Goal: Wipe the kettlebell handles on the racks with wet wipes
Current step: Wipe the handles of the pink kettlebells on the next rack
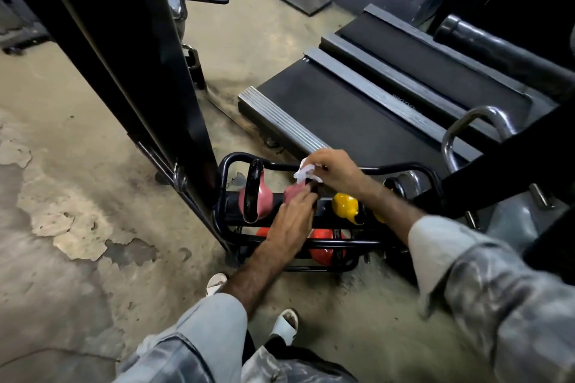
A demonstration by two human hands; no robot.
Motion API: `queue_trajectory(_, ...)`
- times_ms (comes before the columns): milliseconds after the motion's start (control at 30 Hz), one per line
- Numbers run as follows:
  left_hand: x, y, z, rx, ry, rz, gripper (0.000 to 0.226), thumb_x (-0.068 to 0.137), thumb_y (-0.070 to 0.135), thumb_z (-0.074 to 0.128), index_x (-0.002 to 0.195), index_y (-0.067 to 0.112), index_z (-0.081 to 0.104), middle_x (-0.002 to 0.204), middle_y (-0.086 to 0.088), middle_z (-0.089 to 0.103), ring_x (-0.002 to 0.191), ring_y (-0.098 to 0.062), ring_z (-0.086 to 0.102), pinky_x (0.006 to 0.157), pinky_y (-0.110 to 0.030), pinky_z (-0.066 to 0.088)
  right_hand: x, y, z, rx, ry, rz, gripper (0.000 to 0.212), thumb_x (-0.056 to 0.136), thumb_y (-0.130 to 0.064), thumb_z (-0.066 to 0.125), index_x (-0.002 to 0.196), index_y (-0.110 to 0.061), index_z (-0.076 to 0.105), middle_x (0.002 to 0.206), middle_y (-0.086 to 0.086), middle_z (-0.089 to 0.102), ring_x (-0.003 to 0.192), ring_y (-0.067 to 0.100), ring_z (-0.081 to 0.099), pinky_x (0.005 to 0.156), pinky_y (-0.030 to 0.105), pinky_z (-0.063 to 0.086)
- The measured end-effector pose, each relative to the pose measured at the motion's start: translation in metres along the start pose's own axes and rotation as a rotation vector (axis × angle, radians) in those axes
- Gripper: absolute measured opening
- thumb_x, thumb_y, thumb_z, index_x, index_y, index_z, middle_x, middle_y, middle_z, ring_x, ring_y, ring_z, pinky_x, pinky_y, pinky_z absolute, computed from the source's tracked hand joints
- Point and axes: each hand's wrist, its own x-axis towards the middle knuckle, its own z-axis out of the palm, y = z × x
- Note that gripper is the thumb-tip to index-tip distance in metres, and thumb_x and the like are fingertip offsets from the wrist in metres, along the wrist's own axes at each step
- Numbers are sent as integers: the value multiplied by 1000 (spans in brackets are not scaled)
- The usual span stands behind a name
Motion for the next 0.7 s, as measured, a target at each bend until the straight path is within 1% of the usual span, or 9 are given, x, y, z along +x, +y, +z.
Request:
queue_trajectory(67,7,3,-4,2,-11,22,37,92,6,43,127,12,50,149,-4,38,135,-20,40,101,-37,46,-18,0,22,111,223,145,18,82,-20,63,92,-16,78,93,1,73,86,11,63,78,10,41)
queue_trajectory(133,14,5,-8,-7,-31,23,43,88,0,46,129,13,48,148,-4,33,127,-23,47,96,-38,49,-16,-2,33,153,260,264,20,84,-26,63,95,-17,77,94,1,72,89,13,62,80,20,44)
queue_trajectory(200,19,7,-11,26,-75,3,41,84,-2,52,121,17,50,140,-3,32,108,-26,57,85,-40,53,-3,-4,26,161,187,366,21,85,-28,63,94,-14,76,93,3,73,91,17,63,79,27,42)
queue_trajectory(267,22,5,-15,58,-113,-22,37,80,-4,56,112,15,53,134,-3,33,99,-25,59,81,-39,54,15,-6,14,153,17,442,29,83,-34,57,87,-9,73,88,6,72,87,21,63,74,27,43)
queue_trajectory(367,25,5,-21,83,-149,-15,41,74,-7,61,110,11,56,137,-5,33,105,-25,58,86,-37,53,32,-10,2,333,-183,526,13,88,-20,60,85,-16,72,78,-7,69,79,8,62,56,4,40)
queue_trajectory(433,27,4,-23,83,-197,-5,47,72,-9,64,116,8,56,148,-6,30,116,-24,54,93,-34,51,37,-13,-2,515,-213,579,17,87,-8,59,86,-14,74,65,-19,69,65,-5,63,53,2,40)
queue_trajectory(500,29,4,-27,71,-229,-7,48,71,-7,65,115,11,57,154,-3,27,118,-24,55,95,-33,50,37,-14,-5,593,-214,614,23,86,-3,56,79,-15,74,57,-24,66,57,-8,61,53,3,41)
queue_trajectory(600,34,4,-33,99,-251,-6,32,73,-2,65,103,12,63,150,-3,38,107,-25,61,90,-31,50,31,-14,-5,462,-177,608,22,86,-14,58,70,-20,71,57,-23,65,60,-6,59,52,6,41)
queue_trajectory(700,41,1,-31,127,-264,43,19,79,5,59,95,11,68,121,-5,58,99,-27,63,83,-40,52,17,-7,-1,203,-83,490,18,87,-22,60,78,-9,68,78,1,69,77,17,61,62,27,40)
